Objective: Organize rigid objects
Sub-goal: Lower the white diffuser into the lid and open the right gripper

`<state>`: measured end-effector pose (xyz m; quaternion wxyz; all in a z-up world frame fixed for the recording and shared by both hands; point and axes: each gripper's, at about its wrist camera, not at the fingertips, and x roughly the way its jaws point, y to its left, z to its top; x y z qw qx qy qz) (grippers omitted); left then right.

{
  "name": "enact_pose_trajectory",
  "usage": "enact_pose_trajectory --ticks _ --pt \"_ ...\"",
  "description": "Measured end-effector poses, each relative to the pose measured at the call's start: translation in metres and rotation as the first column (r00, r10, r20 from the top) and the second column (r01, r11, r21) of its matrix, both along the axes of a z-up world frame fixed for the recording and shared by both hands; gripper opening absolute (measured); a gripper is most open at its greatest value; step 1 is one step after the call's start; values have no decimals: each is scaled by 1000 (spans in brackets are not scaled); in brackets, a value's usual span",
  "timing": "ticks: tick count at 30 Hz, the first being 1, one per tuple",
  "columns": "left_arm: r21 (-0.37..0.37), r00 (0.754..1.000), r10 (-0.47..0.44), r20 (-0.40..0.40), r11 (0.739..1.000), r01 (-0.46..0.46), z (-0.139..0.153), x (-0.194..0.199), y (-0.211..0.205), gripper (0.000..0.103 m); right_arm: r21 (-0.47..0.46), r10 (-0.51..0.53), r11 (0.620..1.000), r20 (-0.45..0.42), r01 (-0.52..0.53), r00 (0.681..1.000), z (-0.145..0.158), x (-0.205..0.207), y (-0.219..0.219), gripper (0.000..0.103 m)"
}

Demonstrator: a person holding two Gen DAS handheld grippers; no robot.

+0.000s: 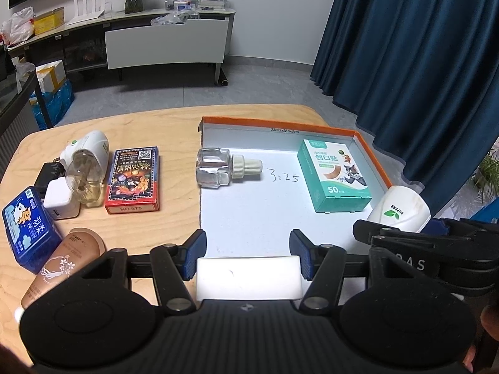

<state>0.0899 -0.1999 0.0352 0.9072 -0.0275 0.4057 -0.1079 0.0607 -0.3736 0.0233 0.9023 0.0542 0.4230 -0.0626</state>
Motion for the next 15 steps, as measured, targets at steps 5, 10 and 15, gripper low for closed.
enact_pose_trajectory --ticks 5,10,15 --pt "-4 1000 -1 -3 1000 1 -1 4 0 60 -4 -1 1000 -2 1 1000 -1 1 0 79" --pt "-5 1000 1 -3 1000 -1 -2 6 1 60 -1 4 1000 13 -4 1000 3 4 -2 74" --pt "-9 1000 -3 -3 1000 3 -2 9 -1 60 10 3 1000 68 -4 998 15 2 -3 74"
